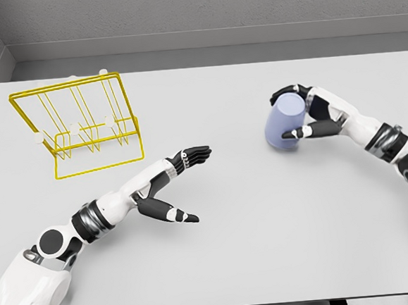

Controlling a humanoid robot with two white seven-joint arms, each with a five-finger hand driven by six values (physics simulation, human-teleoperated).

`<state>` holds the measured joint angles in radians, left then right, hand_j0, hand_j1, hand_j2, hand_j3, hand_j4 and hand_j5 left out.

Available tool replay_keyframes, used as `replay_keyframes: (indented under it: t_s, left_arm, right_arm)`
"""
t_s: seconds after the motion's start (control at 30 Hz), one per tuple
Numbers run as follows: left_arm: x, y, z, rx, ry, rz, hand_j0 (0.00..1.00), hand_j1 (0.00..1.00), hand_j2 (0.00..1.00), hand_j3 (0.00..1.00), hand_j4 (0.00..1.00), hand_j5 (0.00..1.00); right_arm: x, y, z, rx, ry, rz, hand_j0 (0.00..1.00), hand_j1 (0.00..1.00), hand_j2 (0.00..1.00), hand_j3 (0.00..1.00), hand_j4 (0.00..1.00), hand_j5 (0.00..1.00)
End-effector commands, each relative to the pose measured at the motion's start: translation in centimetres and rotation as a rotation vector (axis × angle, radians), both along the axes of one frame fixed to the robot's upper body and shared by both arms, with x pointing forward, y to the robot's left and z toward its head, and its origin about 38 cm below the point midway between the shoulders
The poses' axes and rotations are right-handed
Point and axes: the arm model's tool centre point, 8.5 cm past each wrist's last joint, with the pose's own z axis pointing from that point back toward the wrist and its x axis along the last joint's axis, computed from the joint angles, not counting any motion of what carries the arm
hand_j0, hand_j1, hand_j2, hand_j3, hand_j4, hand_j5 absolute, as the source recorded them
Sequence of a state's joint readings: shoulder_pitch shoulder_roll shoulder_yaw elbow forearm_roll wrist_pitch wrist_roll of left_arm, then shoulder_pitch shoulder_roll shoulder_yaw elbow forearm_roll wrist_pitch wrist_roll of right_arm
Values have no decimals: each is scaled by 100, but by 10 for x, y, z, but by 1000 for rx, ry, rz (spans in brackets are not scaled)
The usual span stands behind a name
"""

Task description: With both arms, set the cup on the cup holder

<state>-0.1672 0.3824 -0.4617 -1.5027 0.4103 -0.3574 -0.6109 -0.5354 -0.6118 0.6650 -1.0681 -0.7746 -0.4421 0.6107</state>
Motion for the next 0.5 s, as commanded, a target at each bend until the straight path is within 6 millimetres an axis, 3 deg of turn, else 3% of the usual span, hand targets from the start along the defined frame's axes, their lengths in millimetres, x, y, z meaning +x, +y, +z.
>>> replay_keyframes:
  t_s: [0.0, 0.47]
  left_arm:
    - [0, 1, 0, -4, 2, 1, 100, 100, 100, 100, 100, 100]
    - [1, 2, 0, -3, 4, 4, 100, 100, 100, 100, 100, 100]
  right_arm:
    - [-2, 9, 12, 16, -29, 33, 64, 64, 64, 64, 64, 64]
    - [-24, 70, 14, 47, -42, 214, 64, 64, 64, 64, 64, 64]
